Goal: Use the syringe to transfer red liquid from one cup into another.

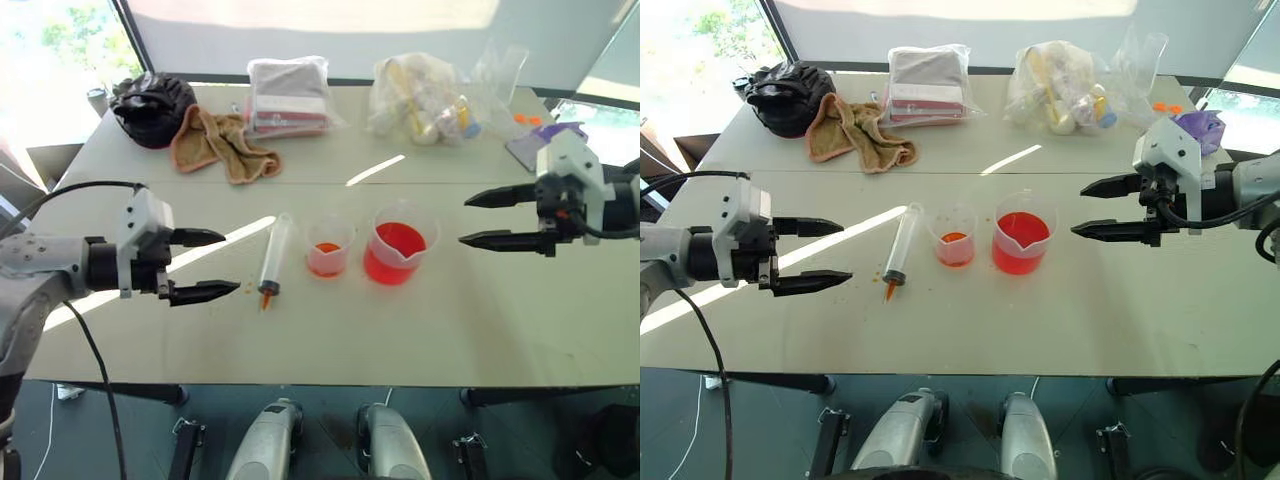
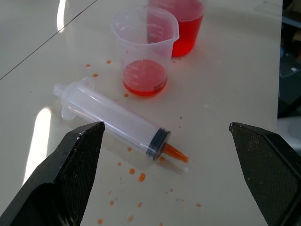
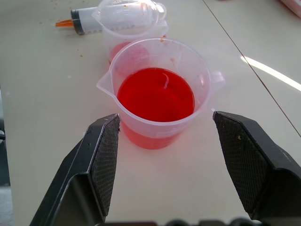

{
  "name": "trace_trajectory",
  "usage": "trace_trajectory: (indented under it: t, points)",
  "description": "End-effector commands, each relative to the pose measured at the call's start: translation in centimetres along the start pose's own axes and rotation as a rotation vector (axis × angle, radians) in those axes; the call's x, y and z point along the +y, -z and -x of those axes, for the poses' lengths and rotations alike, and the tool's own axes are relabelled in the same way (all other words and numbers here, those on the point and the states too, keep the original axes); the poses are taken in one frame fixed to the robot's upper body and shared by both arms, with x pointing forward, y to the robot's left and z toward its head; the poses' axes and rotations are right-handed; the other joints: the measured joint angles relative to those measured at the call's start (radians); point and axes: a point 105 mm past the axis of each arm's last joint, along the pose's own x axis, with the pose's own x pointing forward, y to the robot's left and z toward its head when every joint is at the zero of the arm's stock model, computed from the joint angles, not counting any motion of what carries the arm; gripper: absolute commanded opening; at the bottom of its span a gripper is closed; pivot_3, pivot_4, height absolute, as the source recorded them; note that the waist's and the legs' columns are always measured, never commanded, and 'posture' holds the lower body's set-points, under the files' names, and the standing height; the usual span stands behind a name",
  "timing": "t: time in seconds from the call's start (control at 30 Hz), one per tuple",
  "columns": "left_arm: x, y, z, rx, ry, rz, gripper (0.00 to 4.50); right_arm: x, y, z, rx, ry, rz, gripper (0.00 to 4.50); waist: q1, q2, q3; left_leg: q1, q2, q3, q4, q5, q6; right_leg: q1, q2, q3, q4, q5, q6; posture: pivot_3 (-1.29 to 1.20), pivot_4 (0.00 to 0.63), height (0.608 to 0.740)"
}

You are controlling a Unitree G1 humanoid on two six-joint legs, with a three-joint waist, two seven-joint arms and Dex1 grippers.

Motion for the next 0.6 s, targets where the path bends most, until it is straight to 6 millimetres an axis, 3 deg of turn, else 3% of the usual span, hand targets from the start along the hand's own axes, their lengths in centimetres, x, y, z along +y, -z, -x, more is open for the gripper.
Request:
trace_trajectory:
  t: [0.03, 0.23, 0.6]
  points:
    - [0.8, -0.9, 0.4, -0.004, -0.031, -0.071, 4.41, -0.1, -1.1, 0.1, -0.015, 0.006, 0.069, 3.30, -0.001, 0.000, 0.000, 0.000, 0.000, 0.000, 0.000, 0.000, 0.000, 0.000, 0.000, 0.000, 0.000, 0.000, 0.000, 0.00, 0.150, 0.740]
    - [0.6, -1.5, 0.6, -0.015, -0.015, -0.076, 4.41, -0.1, -1.2, 0.0, -0.022, -0.004, 0.082, 3.30, -0.001, 0.000, 0.000, 0.000, 0.000, 0.000, 0.000, 0.000, 0.000, -0.001, 0.000, 0.000, 0.001, 0.002, 0.003, 0.00, 0.150, 0.740]
    - [1.3, -0.5, 1.5, 0.066, 0.005, -0.101, 4.41, -0.4, -1.3, -0.2, -0.028, -0.011, 0.103, 3.30, -0.003, 0.000, 0.000, 0.000, 0.000, 0.000, 0.000, 0.000, 0.000, -0.001, 0.001, 0.000, 0.002, 0.002, 0.003, 0.00, 0.150, 0.740]
